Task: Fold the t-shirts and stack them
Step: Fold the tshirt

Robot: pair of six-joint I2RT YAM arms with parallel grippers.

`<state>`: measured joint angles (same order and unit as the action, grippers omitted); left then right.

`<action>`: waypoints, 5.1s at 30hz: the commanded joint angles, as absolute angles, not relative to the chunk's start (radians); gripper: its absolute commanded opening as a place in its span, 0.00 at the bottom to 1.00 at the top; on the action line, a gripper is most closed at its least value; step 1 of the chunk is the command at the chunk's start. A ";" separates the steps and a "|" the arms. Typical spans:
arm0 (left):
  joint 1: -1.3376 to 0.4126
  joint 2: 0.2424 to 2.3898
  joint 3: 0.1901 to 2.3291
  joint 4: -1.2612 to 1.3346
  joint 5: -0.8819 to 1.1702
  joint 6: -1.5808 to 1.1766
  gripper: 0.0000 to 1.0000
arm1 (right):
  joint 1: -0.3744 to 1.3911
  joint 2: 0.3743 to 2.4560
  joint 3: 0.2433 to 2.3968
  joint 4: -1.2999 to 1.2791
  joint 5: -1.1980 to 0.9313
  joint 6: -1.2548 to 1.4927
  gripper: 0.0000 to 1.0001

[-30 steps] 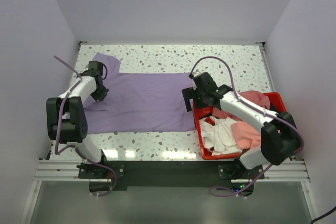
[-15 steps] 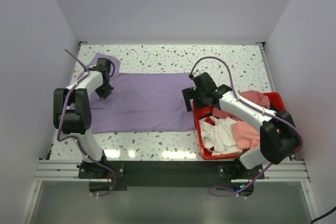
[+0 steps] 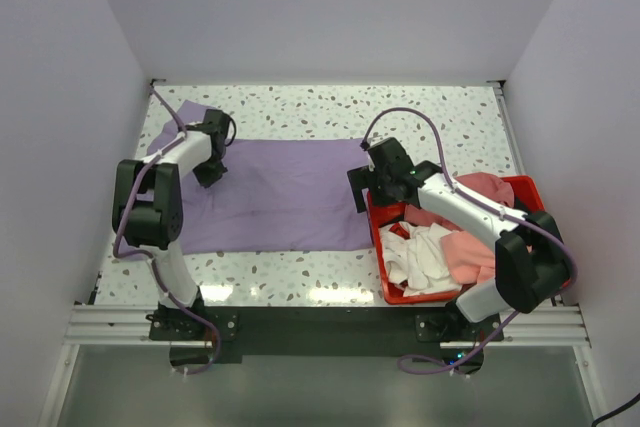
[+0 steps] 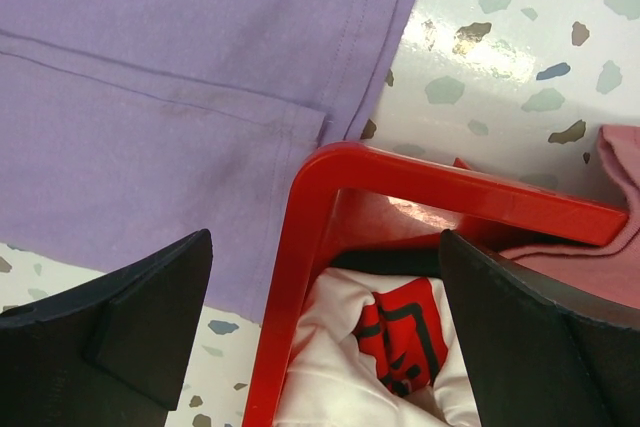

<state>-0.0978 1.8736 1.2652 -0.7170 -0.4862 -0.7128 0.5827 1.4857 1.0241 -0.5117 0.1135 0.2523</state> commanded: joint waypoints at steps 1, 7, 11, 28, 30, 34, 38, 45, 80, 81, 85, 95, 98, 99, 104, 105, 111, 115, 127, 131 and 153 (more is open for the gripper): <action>-0.121 1.871 1.315 -0.730 -0.538 -0.693 0.03 | 0.578 1.486 1.048 -0.509 0.123 0.242 0.99; -0.135 1.859 1.312 -0.719 -0.534 -0.669 0.03 | 0.578 1.486 1.048 -0.509 0.118 0.244 0.99; -0.141 1.856 1.313 -0.712 -0.529 -0.666 0.10 | 0.578 1.485 1.049 -0.512 0.112 0.245 0.99; -0.146 1.599 1.180 -0.615 -0.491 -0.716 1.00 | 0.591 1.454 1.098 -0.523 0.037 0.235 0.99; -0.144 1.556 1.134 -0.592 -0.491 -0.735 1.00 | 0.629 1.477 1.137 -0.534 0.069 0.232 0.99; -0.109 1.484 1.037 -0.531 -0.453 -0.755 1.00 | 0.721 1.566 1.233 -0.554 0.112 0.245 0.99; -0.028 1.427 0.888 -0.436 -0.376 -0.771 1.00 | 0.801 1.704 1.299 -0.549 0.158 0.317 0.99; 0.025 1.329 0.729 -0.319 -0.370 -0.808 1.00 | 0.844 1.868 1.318 -0.540 0.189 0.454 0.99; 0.115 1.171 0.417 -0.515 -0.430 -1.031 1.00 | 0.974 1.743 1.091 -0.520 0.278 0.543 0.99; 0.114 1.161 0.419 -0.523 -0.426 -1.040 1.00 | 0.974 1.738 1.095 -0.522 0.275 0.535 0.99; 0.114 1.100 0.436 -0.558 -0.434 -1.055 1.00 | 0.974 1.710 1.111 -0.526 0.261 0.517 0.99; 0.114 1.162 0.826 -0.602 -0.422 -1.009 1.00 | 0.963 1.701 1.389 -0.643 0.282 0.425 0.99; 0.114 1.288 0.981 -0.565 -0.387 -0.951 1.00 | 0.921 1.730 1.500 -0.678 0.278 0.393 0.99; 0.114 1.328 1.026 -0.566 -0.385 -0.928 1.00 | 0.890 1.738 1.525 -0.686 0.275 0.381 0.99; 0.118 1.655 1.384 -0.595 -0.384 -0.850 1.00 | 0.795 1.789 1.615 -0.701 0.269 0.348 0.99; 0.121 1.707 1.441 -0.600 -0.373 -0.824 1.00 | 0.746 1.793 1.617 -0.696 0.244 0.348 0.99; 0.138 2.267 2.070 -0.700 -0.287 -0.681 1.00 | 0.597 1.824 1.618 -0.687 0.261 0.305 0.99; 0.149 2.386 2.264 -0.681 -0.266 -0.657 1.00 | 0.568 1.839 1.608 -0.684 0.253 0.298 0.99; 0.152 2.505 2.256 -0.586 -0.346 -0.615 0.92 | 0.514 1.855 1.557 -0.678 0.247 0.296 0.99; 0.152 2.533 2.260 -0.612 -0.402 -0.615 0.89 | 0.509 1.856 1.545 -0.664 0.241 0.299 0.99; 0.133 2.511 2.218 -0.670 -0.413 -0.497 0.00 | 0.495 2.015 1.693 -0.601 0.311 0.359 0.99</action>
